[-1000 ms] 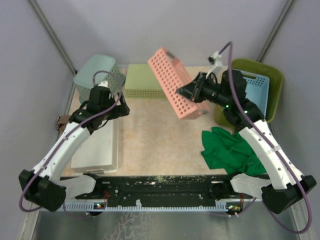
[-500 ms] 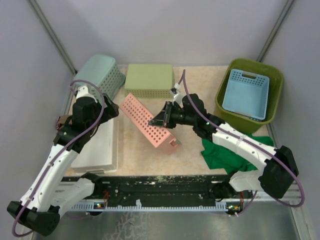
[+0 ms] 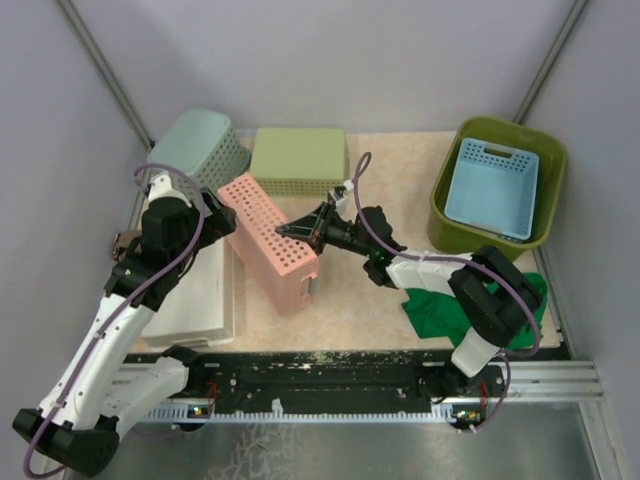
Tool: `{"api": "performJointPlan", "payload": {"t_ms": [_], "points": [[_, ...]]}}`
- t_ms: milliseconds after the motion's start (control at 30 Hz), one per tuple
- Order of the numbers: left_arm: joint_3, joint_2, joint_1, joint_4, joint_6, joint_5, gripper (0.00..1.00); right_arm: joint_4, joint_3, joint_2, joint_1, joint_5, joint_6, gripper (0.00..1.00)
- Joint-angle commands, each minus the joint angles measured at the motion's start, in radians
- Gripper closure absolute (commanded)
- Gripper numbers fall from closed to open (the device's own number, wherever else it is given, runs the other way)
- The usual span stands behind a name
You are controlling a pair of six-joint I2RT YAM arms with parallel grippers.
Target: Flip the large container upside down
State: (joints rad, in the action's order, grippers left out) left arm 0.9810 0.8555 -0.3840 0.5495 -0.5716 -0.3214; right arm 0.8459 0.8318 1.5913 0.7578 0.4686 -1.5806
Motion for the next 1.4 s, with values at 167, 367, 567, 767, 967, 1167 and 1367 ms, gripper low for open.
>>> {"api": "performJointPlan", "payload": {"t_ms": [167, 367, 567, 767, 967, 1167, 1367], "points": [[-0.026, -0.032, 0.002, -0.038, 0.007, -0.02, 0.01, 0.377, -0.163, 0.052, -0.031, -0.11, -0.236, 1.0], [-0.025, -0.012, 0.003, -0.042, 0.021, -0.007, 0.01, 0.494, -0.309, 0.095, -0.058, -0.176, -0.284, 1.0], [-0.033, 0.001, 0.003, -0.051, 0.023, 0.018, 0.01, 0.385, -0.426, 0.006, -0.064, -0.262, -0.209, 0.87], [-0.035, 0.022, 0.002, -0.064, 0.035, 0.052, 0.01, 0.012, -0.434, -0.188, -0.066, -0.326, -0.052, 0.5], [-0.049, 0.035, 0.002, -0.139, 0.055, 0.172, 0.0, -0.711, -0.279, -0.433, -0.06, -0.465, 0.272, 0.29], [-0.048, 0.089, 0.001, -0.145, 0.057, 0.218, 0.0, -1.034, -0.24, -0.579, -0.06, -0.595, 0.482, 0.17], [-0.041, 0.12, 0.001, -0.148, 0.069, 0.26, 0.0, -1.284, -0.187, -0.667, -0.057, -0.712, 0.674, 0.16]]}}
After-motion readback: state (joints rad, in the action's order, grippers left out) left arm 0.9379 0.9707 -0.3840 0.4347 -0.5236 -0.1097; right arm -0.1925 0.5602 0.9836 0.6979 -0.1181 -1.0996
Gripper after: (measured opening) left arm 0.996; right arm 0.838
